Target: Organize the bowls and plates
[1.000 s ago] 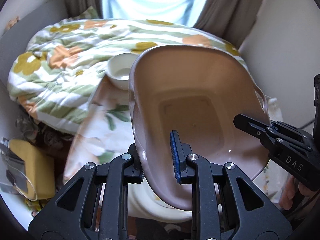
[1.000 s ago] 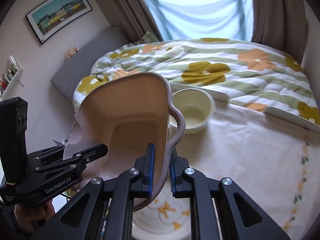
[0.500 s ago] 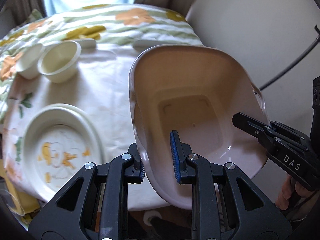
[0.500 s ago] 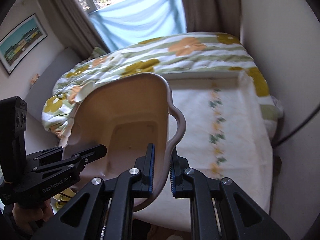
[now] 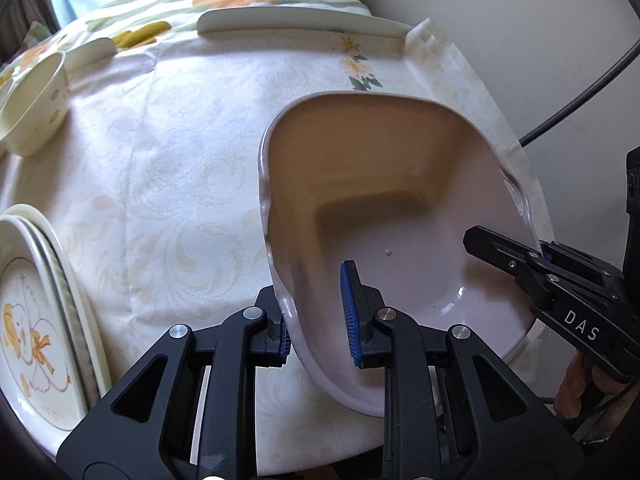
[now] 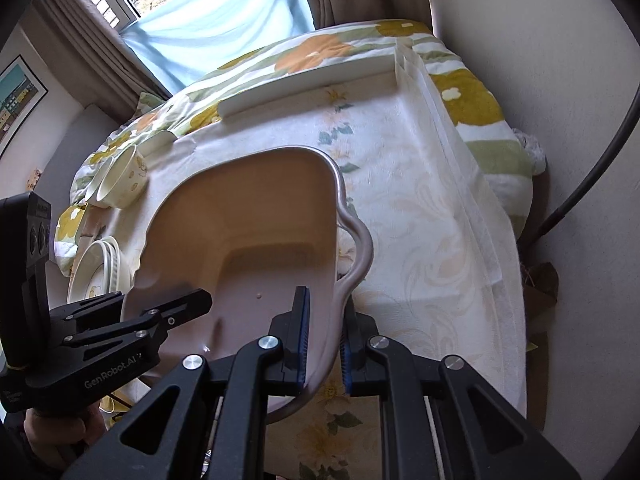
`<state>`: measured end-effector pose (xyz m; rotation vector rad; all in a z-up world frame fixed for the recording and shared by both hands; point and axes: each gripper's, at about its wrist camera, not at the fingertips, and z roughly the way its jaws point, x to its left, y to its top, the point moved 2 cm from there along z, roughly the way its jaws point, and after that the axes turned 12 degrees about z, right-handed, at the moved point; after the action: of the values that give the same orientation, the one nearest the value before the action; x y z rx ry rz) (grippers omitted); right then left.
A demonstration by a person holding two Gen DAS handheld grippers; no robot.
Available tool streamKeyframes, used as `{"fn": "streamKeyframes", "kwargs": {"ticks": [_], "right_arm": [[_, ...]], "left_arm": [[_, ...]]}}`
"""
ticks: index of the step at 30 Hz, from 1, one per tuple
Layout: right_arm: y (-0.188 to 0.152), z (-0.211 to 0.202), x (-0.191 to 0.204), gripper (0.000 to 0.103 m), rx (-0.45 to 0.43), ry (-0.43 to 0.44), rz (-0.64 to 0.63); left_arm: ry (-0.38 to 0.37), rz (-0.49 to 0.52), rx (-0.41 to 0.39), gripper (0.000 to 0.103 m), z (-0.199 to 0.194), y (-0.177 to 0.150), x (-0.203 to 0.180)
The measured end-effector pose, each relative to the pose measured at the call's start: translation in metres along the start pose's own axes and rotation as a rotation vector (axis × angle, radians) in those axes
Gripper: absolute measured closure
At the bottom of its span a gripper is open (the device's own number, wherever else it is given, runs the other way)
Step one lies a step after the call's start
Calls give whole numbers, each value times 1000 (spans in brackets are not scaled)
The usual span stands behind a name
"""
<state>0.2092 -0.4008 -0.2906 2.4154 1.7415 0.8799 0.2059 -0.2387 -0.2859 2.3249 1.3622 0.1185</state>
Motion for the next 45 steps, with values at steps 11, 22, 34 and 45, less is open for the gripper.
{"fn": "streamKeyframes", "kwargs": {"ticks": [11,22,34,45], "right_arm": [[-2,12,-19,91,13,49,70],[-1,11,-26,43,7,130,195],[4,-65,-5,43,-100,52,89],[41,-119,118,4,-254,205,-204]], "left_arm": [[63,27,14,84,10,1,-2],[59,15,4,13,14,1,0],[143,-39,-64,13,-81,-20,13],[376,-169,-282,0,-218,-1,105]]}}
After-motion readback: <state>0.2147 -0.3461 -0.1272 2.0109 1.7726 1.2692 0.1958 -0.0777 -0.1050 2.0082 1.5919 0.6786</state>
